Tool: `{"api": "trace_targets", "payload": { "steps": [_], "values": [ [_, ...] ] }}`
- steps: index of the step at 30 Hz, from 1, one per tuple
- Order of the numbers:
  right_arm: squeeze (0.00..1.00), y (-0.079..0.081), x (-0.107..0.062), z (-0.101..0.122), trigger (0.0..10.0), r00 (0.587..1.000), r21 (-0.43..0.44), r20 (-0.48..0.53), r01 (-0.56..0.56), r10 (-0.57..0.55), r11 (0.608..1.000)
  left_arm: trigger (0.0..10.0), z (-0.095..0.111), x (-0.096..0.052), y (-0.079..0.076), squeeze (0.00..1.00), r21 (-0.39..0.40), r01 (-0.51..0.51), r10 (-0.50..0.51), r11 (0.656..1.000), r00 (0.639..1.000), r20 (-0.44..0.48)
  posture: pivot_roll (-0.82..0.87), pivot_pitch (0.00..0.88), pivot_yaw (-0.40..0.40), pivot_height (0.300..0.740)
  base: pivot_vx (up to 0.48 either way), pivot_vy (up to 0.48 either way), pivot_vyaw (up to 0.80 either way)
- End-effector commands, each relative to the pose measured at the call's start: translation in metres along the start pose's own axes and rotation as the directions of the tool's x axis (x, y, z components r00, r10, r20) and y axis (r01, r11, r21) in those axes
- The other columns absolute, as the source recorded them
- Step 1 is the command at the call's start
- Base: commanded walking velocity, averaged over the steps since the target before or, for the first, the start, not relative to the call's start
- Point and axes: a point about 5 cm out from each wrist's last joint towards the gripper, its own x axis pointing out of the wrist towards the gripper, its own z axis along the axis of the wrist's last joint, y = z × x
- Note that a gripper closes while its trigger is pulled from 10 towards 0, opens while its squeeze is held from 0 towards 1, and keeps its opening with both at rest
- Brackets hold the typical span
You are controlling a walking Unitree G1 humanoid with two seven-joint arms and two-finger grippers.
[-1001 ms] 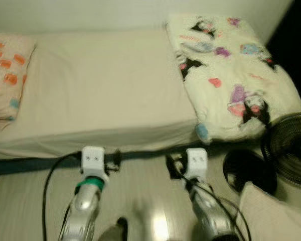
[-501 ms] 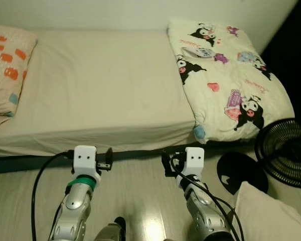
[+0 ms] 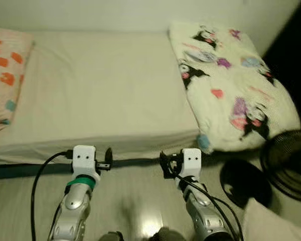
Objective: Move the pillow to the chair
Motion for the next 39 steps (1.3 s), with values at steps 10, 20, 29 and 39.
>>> {"api": "trace_targets", "payload": {
  "steps": [10, 20, 29, 39],
  "values": [
    [0.0, -0.004, -0.003, -0.01, 10.0, 0.999, 0.023, -0.037, 0.028, -0.028, 0.999, 10.0, -0.005, -0.003, 0.001, 0.0, 0.006, 0.005, -0.005, 1.0, 1.0, -0.016, 0.07, 0.047, 0.001, 0.74, 0.345, 0.0, 0.0],
    [0.0, -0.004, -0.004, -0.011, 10.0, 0.999, 0.022, -0.044, 0.026, -0.025, 0.999, 10.0, -0.006, -0.003, 0.0, 0.0, 0.006, 0.007, -0.007, 1.0, 1.0, -0.019, 0.07, 0.049, 0.002, 0.74, 0.34, 0.0, 0.0],
    [0.0, -0.01, -0.006, -0.018, 10.0, 0.996, 0.009, -0.071, 0.056, -0.055, 0.998, 10.0, -0.007, -0.001, -0.001, 0.0, 0.042, -0.015, 0.015, 0.999, 1.0, -0.007, 0.06, 0.056, 0.0, 0.74, 0.103, 0.0, 0.0],
    [0.0, -0.031, -0.018, -0.048, 10.0, 0.973, -0.028, -0.188, 0.129, -0.132, 0.991, 10.0, -0.037, 0.005, -0.005, 0.0, 0.115, 0.066, -0.049, 0.991, 0.988, -0.147, 0.06, 0.056, 0.002, 0.74, 0.0, 0.0, 0.0]
  ]
}}
